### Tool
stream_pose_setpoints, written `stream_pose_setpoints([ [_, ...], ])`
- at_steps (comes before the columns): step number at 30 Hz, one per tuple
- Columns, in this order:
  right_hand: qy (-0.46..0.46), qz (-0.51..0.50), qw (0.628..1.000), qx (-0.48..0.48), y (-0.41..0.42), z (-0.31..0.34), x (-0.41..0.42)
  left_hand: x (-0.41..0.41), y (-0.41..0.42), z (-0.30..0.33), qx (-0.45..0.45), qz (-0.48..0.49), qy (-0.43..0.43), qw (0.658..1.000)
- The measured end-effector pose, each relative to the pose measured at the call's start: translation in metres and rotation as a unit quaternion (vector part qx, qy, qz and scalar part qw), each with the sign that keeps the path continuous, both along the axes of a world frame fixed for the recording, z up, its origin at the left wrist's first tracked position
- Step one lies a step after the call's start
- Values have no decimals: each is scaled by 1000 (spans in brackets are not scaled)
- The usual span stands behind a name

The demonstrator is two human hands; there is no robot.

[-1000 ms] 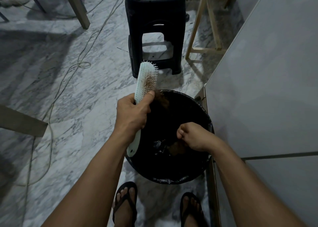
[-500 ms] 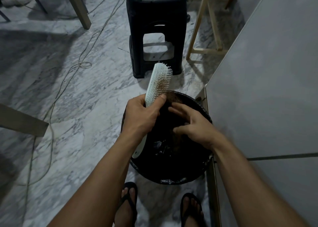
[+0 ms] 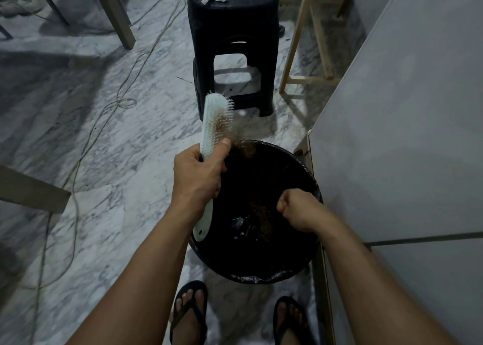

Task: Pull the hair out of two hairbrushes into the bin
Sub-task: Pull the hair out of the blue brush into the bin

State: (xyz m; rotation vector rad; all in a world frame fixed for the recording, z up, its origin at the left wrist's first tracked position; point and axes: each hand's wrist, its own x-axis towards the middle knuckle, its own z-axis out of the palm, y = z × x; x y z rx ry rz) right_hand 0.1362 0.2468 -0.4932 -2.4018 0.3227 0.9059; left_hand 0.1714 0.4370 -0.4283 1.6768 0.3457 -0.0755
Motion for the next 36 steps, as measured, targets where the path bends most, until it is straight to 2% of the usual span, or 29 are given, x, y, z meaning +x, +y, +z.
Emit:
stream_pose_setpoints([
  [1, -26, -15, 999, 17, 0, 0, 2, -1, -2, -2, 11, -14, 11, 1000],
  [3, -123, -75, 983, 114, 3, 8, 9, -4, -5, -6, 33, -48, 35, 998],
  [5, -188, -178, 928, 268, 10, 25, 14, -6, -8, -13, 49, -76, 50, 995],
  [7, -161, -253, 867, 397, 17, 41, 14, -6, -9, -18, 62, -96, 56, 992],
  [8, -146, -264, 849, 434, 18, 45, 13, -7, -9, -19, 64, -106, 59, 991],
  [10, -150, -256, 836, 462, 18, 48, 9, -8, -10, -20, 63, -129, 72, 987],
  [12, -175, -249, 842, 446, 19, 46, 7, -9, -10, -18, 48, -151, 96, 983],
  [16, -233, -241, 871, 359, 14, 42, 8, -7, -10, -12, -37, -151, 136, 978],
  [21, -213, -180, 906, 318, 12, 44, 6, -8, -14, -15, -56, -135, 124, 981],
  [25, -159, -101, 935, 301, 13, 46, 4, -8, -14, -18, -23, -109, 113, 987],
  [29, -144, -52, 952, 263, 10, 48, 4, -9, -13, -22, 31, -106, 95, 989],
  [33, -213, -89, 958, 170, 2, 37, 5, -4, -6, -25, 112, -150, 88, 978],
  [36, -244, -150, 928, 237, 10, 35, 6, -3, -6, -26, 133, -172, 97, 971],
])
